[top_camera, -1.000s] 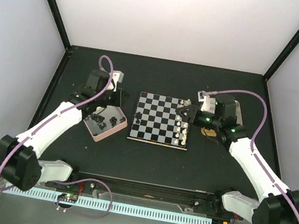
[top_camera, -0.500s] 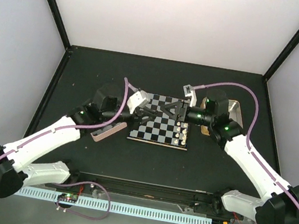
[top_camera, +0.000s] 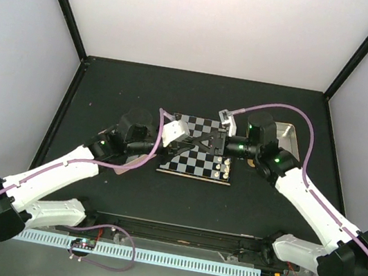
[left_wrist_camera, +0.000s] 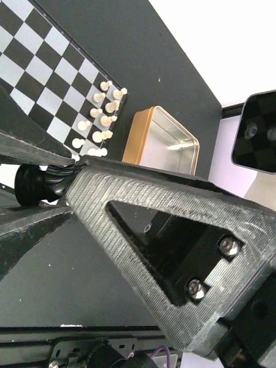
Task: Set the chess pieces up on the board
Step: Place the chess piece on the chessboard.
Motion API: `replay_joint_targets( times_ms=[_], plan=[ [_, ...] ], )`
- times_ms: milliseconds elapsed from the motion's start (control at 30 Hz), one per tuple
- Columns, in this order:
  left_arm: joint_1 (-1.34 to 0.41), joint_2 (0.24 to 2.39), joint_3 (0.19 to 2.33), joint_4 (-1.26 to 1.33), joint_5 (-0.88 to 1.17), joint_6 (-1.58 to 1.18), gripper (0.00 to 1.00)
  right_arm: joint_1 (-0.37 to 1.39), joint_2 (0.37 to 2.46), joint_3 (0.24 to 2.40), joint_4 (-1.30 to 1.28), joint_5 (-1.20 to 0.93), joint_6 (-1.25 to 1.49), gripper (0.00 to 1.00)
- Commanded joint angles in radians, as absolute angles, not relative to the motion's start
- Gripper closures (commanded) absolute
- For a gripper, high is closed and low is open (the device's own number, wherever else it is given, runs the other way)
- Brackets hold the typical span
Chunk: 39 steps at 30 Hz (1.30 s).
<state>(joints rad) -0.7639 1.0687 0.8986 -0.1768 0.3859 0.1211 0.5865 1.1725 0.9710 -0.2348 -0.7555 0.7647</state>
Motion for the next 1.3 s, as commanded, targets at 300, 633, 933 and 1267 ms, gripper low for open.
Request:
replay_joint_targets(
  times_ms=[300,633,933,1267],
  plan=[
    [-0.784,1.051,0.904,-0.149,0.359,0.162,0.86,0.62,1.165,0.983,-0.179,-0.772,0.789,0.99],
    [-0.787,0.85,0.876,-0.403,-0.052,-0.131,0.19,0.622,1.136,0.999,-0.228,-0.502,0.511,0.99],
    [-0.784,0.59,0.785,-0.485,-0.302,-0.296,0.05,0.771,1.28,1.036,-0.276,-0.159,0.276,0.99],
    [-0.775,0.57,0.811,-0.514,-0.494,-0.353,0.01,0.934,1.598,1.118,-0.283,0.015,0.326,0.99]
  ],
)
